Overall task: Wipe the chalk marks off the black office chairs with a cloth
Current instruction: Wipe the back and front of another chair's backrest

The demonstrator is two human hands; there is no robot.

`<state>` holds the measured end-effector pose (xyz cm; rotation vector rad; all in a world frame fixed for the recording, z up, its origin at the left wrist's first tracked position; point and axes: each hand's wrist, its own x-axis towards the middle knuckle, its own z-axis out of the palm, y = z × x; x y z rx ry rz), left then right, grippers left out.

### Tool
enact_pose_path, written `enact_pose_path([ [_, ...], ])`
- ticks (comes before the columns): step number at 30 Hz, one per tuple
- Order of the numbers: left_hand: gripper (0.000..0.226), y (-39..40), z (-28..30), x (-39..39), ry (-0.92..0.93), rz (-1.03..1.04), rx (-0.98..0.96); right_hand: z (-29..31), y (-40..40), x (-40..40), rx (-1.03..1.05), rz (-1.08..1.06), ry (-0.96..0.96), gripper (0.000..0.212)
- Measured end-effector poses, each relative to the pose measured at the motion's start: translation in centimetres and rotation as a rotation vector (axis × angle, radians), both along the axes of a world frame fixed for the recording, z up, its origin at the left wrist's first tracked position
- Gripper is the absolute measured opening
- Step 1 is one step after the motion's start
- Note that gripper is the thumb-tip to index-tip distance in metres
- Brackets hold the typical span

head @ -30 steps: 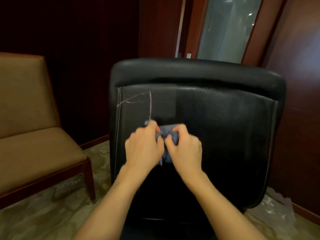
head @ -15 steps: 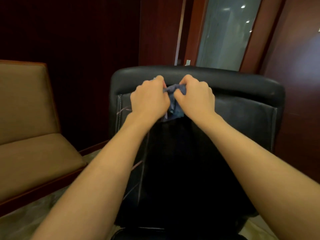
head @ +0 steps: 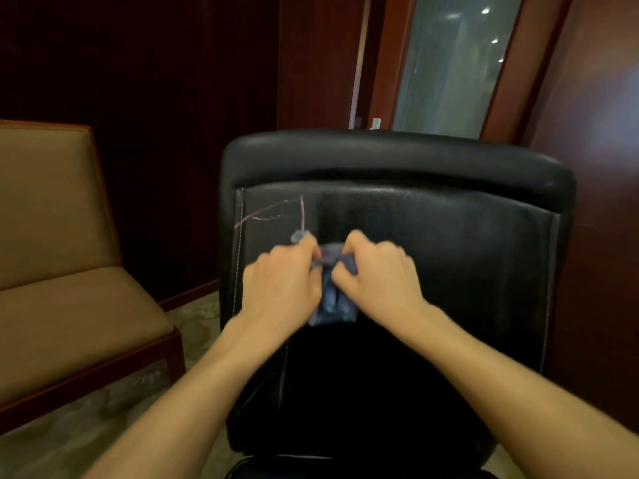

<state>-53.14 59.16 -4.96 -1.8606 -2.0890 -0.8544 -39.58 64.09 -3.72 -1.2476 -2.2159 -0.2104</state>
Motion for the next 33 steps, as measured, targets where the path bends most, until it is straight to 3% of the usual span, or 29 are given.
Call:
enact_pose_path([
  [4,0.022,2.3,6.6,-2.1,-0.11,0.036,0.224,6.6,1.3,-2.4,0.138,0.073,0.255,0.022],
  [7,0.021,4.1,9.7,-3.6,-0.124,0.061,0.236,9.3,2.8,-4.2,0.155,0.043,0.237,0.022],
  [14,0.017,3.8,3.9,-2.7,-0.12,0.063,0.205,4.0,3.0,-4.9,0.091,-0.06,0.112,0.029],
  [20,0.021,-1.5,-4.1,-1.7,-0.125,0.017,0.007,-2.3,-1.4,-2.8,-0.066,-0.026,-0.181,0.03],
  [23,0.022,-1.3,-1.6,-2.2,-0.092,0.035,0.04,0.0,-1.6,-2.8,-0.02,-0.016,-0.15,0.028],
  [28,0.023,2.1,5.6,-3.6,-0.196,0.046,0.297,7.0,0.9,-4.6,0.172,0.064,0.128,0.024],
  [33,0.022,3.2,4.5,-4.0,-0.106,0.026,0.292,5.6,2.5,-4.9,0.212,0.077,-0.038,0.03],
])
